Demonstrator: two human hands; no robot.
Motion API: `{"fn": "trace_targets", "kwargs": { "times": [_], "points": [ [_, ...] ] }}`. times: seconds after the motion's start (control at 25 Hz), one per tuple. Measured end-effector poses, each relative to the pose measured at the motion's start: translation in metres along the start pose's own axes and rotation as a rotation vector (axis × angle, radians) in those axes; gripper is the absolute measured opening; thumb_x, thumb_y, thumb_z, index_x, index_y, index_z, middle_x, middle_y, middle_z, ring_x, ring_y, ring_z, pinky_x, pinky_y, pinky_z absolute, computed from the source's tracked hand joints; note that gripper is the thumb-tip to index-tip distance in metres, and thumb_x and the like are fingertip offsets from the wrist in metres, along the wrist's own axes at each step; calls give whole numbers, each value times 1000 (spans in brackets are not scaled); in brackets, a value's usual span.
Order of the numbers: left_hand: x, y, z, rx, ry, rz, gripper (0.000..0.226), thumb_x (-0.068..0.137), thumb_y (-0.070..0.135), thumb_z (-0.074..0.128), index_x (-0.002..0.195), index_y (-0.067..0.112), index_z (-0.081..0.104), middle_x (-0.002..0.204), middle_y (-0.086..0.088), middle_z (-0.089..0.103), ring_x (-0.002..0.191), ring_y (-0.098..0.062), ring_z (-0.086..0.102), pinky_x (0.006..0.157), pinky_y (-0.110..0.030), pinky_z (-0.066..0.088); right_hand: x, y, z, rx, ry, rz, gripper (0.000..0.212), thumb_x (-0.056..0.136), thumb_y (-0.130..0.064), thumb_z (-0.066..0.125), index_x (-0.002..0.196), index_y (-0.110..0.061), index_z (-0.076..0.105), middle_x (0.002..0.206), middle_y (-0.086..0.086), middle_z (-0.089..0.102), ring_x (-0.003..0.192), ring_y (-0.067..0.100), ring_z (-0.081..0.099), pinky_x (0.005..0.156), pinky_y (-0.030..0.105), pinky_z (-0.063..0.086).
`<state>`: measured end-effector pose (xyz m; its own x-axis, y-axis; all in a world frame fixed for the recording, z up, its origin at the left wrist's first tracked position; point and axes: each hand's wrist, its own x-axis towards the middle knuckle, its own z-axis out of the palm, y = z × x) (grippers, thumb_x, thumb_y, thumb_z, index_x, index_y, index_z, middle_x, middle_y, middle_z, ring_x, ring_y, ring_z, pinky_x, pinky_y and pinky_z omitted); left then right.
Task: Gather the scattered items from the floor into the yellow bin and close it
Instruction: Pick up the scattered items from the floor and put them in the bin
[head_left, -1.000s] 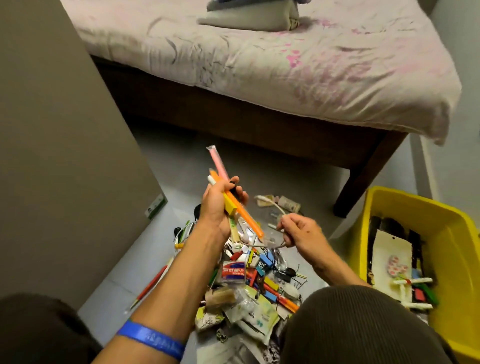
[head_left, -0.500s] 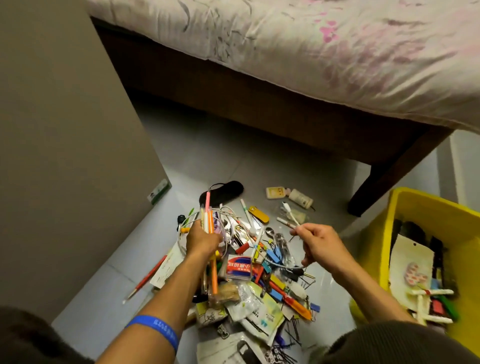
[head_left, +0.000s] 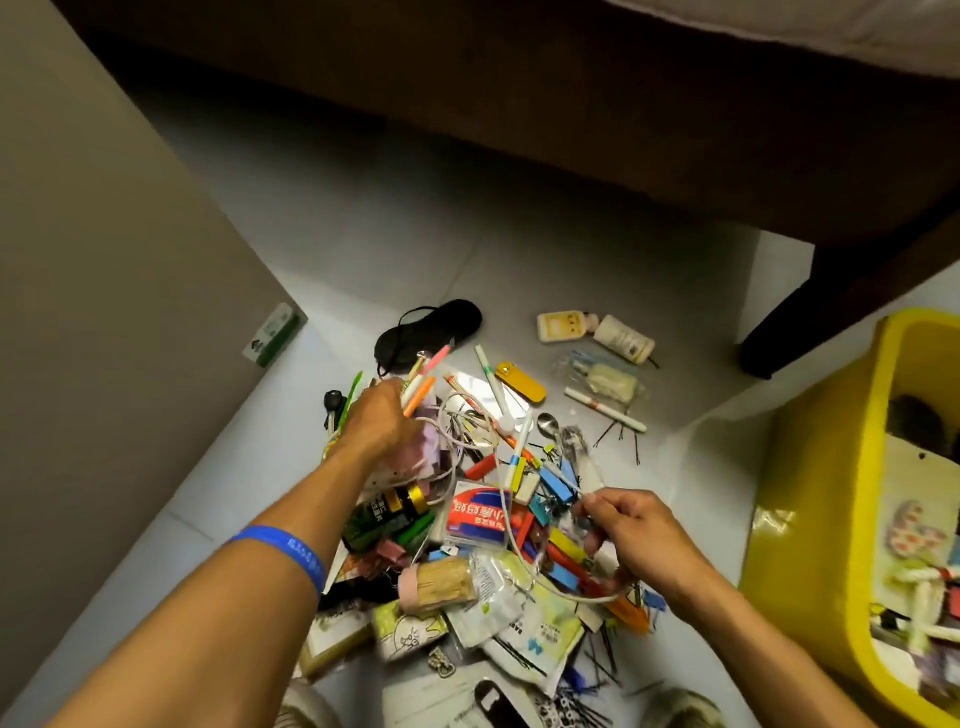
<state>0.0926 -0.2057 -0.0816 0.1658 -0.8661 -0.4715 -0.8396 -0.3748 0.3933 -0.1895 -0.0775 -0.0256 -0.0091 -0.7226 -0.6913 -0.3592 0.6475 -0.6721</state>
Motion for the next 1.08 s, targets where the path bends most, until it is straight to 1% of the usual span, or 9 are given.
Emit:
{"fn": "trace_targets", "kwargs": {
  "times": [0.08,0.2,0.28,0.36,0.44,0.6,0.72,0.92,1.08],
  "points": [
    [-13,10,-6,6,66,10,20,72,25,71,86,28,58,77,2,63,66,-17,61,53,-26,44,-3,-4,0,21,28,-3,32,102,-32,46,89,-18,72,75,6,69,68,33,62,51,32,50],
    [-36,38,-39,-60,82,67,15,81,19,69,86,24,56,75,-5,62,59,-18,60,45,-24,42,-15,-17,-4,38,95,-105,22,99,-35,52,90,-27,71,86,-4,71,53,3,59,49,23,44],
    [-57,60,-70,-133,17,140,15,84,20,72,86,23,57,73,-7,63,55,-19,62,41,-23,44,-29,-31,-9,53,92,-201,15,91,-37,65,106,-37,65,106,-14,68,69,-5,65,55,22,51],
    [-88,83,-100,-184,-55,255,16,83,23,74,81,25,59,71,-5,65,53,-16,62,41,-21,46,-44,-46,-15,-8,76,-296,63,78,-44,77,135,-40,49,129,-19,53,107,0,58,85,30,51],
    [-124,105,-120,-203,-134,390,12,83,24,75,83,24,63,71,-3,65,52,-11,61,44,-20,48,-61,-64,-23,-49,73,-381,101,67,-51,84,149,-41,27,149,-12,39,132,13,41,104,37,37],
    [-187,143,-132,-254,-327,642,14,82,21,75,90,22,64,76,-2,65,53,-4,61,50,-20,52,-94,-86,-42,-7,114,-570,122,62,-40,90,149,-52,6,153,-4,35,136,20,41,107,44,43],
    [-222,172,-124,-328,-456,759,21,80,23,77,97,22,65,82,-3,67,61,-10,64,55,-21,51,-121,-77,-69,38,129,-673,108,67,-27,89,141,-60,19,125,-16,55,113,6,60,80,21,54],
    [-271,233,-74,-496,-591,821,24,79,22,78,99,19,65,77,3,67,62,-10,63,54,-22,51,-165,-22,-129,-24,476,-607,31,75,-43,79,100,-30,66,87,-11,71,80,6,66,70,26,53],
    [-297,287,-14,-1017,-515,458,10,85,17,73,93,15,67,74,-3,64,51,-7,58,47,-19,47,-188,26,-172,342,773,-443,14,78,-27,80,70,-20,70,60,-9,66,56,5,58,57,28,48]
  ]
}}
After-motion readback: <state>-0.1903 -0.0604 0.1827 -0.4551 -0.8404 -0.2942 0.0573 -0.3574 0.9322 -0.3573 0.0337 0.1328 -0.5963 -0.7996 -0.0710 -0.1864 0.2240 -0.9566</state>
